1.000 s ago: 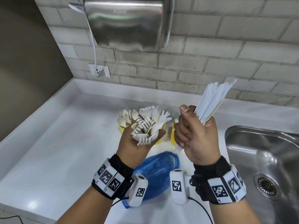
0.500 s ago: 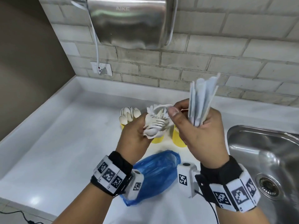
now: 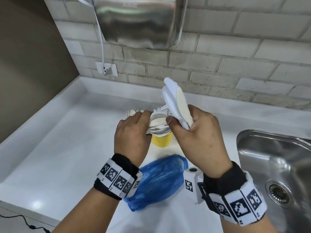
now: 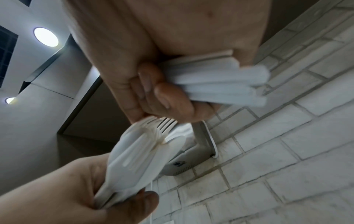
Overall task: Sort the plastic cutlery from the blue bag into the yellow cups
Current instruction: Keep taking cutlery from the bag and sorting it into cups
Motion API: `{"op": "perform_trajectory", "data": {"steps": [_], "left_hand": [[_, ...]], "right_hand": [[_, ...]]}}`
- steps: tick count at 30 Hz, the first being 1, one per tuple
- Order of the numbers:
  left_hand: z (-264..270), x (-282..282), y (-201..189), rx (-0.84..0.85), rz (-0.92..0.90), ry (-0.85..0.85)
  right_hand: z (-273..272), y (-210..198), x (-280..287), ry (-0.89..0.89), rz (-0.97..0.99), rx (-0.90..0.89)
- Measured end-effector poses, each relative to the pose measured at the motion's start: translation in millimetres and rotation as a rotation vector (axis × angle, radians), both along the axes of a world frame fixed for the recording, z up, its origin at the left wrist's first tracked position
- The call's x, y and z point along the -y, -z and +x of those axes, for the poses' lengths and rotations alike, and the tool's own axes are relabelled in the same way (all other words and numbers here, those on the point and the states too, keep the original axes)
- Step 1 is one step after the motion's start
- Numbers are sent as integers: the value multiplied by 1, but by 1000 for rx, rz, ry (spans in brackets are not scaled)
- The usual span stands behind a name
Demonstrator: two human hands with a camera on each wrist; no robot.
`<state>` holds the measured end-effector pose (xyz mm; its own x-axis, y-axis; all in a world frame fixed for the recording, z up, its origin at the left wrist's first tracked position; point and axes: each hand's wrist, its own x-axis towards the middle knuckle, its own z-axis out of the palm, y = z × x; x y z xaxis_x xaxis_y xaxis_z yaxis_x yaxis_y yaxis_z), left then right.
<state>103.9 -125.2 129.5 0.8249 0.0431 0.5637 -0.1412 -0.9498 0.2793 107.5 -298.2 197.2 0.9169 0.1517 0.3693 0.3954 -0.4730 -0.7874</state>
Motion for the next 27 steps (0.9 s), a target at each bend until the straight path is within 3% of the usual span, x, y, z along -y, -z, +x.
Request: {"op": "perform_trajectory", "data": {"steps": [4,10,13,16,19,22,27], "left_hand": [[0,-3,1,16,-76,-8],[-1,3,-2,20,-126,6],[0,2,0,6,-177,6],[-1,1,-2,-25,-506,63],[-1,3,-6,-12,-929,120],[4,3,-5,-7,-1073,129],[2,7,-13,10,-1135,237]], "right_hand": [[0,-7,7,56,298,-29],[-5,-8,4,0,245,12],[-4,-4,4,92,441,25],[-1,-11,13,201,793,17],[7,-19,26,153,1128,-134],[13,-12,29,70,1156,-287],[18,4,22,-24,1288,-472]]}}
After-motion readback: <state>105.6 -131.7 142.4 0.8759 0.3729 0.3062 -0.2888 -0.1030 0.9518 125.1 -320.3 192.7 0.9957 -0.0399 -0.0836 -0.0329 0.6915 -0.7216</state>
